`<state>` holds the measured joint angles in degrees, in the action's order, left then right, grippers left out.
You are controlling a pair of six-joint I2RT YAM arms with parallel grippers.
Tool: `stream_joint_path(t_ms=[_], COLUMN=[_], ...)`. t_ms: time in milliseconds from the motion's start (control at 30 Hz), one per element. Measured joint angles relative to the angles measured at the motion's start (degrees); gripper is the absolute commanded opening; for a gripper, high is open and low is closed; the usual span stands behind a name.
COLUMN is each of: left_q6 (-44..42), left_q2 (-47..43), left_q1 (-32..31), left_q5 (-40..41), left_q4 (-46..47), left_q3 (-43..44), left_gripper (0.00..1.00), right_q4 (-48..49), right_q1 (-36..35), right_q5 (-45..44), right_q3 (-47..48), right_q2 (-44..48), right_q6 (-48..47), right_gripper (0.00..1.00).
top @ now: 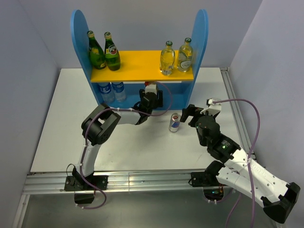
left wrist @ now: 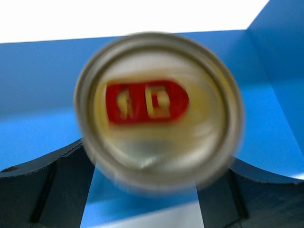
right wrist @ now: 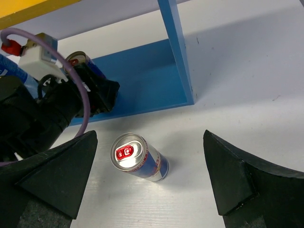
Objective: Place and organize the beverage onto the shelf
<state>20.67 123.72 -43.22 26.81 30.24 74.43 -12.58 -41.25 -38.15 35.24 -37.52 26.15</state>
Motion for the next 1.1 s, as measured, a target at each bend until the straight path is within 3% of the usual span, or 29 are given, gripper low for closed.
stream_joint_path(t_ms=[567,1100], left_q6=[3.87,9.75], left_q2=[-17.97,-49.9], left_q1=[-6.1,-18.73], left_q5=[0.63,13.18], left_q4=[0.9,-12.52], left_q3=[-16.31,-29.49], left_gripper=[0.82,0.81], right_q4=[-0.04,2.6], right_q1=[0.0,-5.31], right_q5=[2.56,11.87], right_q3=[-0.09,-11.32], right_q2=[-2.47,-6.19], right_q6=[2.8,10.71], right_gripper=[1.0,1.0])
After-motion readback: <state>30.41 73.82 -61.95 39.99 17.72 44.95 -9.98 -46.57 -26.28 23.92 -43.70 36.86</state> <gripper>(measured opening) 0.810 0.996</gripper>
